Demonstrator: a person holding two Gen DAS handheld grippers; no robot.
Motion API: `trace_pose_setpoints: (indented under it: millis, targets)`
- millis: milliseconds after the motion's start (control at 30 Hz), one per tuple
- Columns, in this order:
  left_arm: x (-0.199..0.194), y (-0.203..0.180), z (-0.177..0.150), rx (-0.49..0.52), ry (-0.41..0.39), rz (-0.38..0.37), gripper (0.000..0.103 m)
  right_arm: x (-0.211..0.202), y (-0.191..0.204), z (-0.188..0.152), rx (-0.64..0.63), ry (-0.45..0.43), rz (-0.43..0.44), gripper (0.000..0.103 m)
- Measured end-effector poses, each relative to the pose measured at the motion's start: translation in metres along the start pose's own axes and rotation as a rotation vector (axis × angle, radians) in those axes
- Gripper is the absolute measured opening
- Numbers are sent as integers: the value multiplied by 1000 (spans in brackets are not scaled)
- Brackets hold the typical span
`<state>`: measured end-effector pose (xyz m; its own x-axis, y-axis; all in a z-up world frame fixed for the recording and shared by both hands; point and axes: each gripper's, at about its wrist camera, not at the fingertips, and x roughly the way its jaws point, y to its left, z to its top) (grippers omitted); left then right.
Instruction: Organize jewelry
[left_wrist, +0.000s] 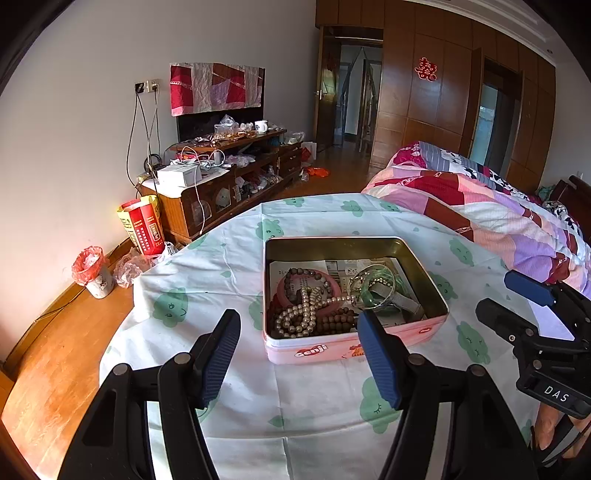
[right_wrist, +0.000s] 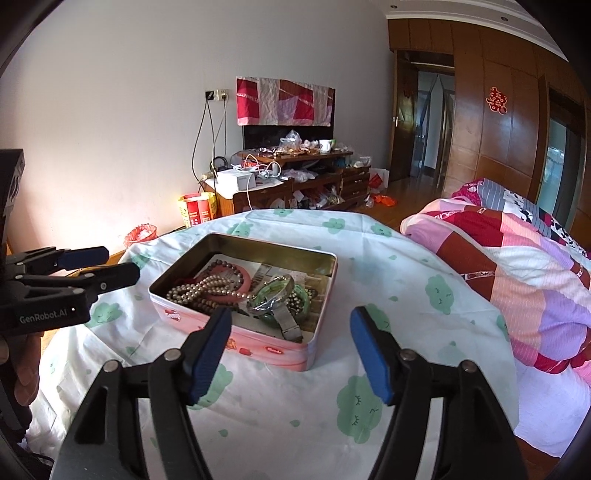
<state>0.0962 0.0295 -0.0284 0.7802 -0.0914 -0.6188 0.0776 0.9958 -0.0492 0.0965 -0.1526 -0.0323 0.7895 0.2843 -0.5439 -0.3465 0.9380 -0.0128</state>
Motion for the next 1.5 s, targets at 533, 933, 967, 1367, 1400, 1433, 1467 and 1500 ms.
trace_pose_setpoints:
  millis: [533, 933, 967, 1367, 1400, 1433, 1467, 1500]
  targets:
    - [-4, 1, -6, -2, 5, 24, 66, -8, 5, -3, -12, -21, -5, 76]
    - [-13, 1, -4, -2, -17, 23, 66, -14, 5, 0, -17, -33, -23, 80]
    - [-12, 1, -5, -4, -15, 27, 66, -14, 5, 0, -17, -36, -25, 81]
    - [-11, 5, -7, 2, -24, 59, 67, -13, 2, 0, -20, -41, -36, 85]
    - [-11, 5, -7, 3, -26, 61, 67, -12, 2, 0, -20, -39, -37, 85]
    - [-12, 6, -8, 5, -27, 58, 67, -12, 1, 0, -19, -36, -37, 85]
    - [-12, 6, -8, 7, -29, 57, 67, -10, 1, -1, -17, -33, -38, 85]
    - [-12, 5, -8, 8, -28, 56, 67, -9, 0, -1, -16, -29, -40, 85]
